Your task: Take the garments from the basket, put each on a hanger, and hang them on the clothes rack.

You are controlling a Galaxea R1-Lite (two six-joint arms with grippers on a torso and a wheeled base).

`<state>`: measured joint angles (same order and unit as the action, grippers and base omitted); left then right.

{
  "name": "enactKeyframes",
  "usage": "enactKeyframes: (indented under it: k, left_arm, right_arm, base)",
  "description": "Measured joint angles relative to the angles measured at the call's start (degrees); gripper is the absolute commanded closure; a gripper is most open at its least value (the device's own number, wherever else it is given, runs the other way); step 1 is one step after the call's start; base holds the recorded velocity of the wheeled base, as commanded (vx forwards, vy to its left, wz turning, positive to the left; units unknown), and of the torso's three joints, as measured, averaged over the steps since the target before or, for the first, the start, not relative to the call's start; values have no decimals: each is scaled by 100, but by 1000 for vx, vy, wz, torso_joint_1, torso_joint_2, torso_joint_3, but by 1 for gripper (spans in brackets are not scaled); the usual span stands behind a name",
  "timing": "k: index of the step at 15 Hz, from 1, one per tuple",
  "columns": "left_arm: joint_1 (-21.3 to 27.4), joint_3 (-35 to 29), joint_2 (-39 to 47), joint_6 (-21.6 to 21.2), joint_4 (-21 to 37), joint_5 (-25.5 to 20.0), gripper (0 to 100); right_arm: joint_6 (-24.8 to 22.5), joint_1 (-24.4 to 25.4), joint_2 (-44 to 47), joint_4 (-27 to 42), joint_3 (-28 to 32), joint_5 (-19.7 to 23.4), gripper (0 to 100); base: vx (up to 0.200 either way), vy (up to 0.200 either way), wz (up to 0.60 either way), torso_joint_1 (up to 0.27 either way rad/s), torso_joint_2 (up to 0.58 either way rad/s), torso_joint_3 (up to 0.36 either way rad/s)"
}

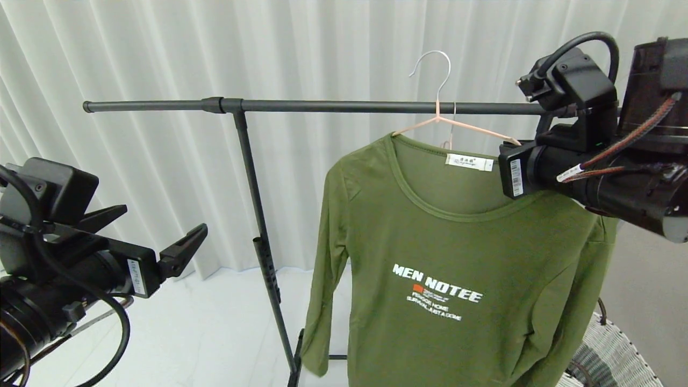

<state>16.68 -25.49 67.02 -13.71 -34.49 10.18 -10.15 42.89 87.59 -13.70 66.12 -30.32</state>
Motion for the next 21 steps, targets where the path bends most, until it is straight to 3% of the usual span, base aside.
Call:
enactKeyframes:
  k: [3, 10, 17, 21]
  left_arm:
    - [7, 0, 0, 1, 4, -6, 0]
    - [21, 2, 11, 1, -5, -26, 0]
    - [18, -30, 39, 0, -2, -28, 0]
    - [21, -35, 61, 0, -2, -28, 0]
  right_arm:
    - [0, 22, 72, 7, 13, -2, 100]
    - [-2, 28, 224, -6, 143, -61, 100]
    - [-10, -249, 1337, -1, 1326, -923, 100]
    - [-10, -293, 1740, 0, 1504, -1019, 100]
  base:
    - [200, 0, 0, 7, 5, -4]
    - [0, 0, 0, 0, 0, 0]
    - [0, 0, 0, 0, 0, 0]
    - [0, 0, 0, 0, 0, 0]
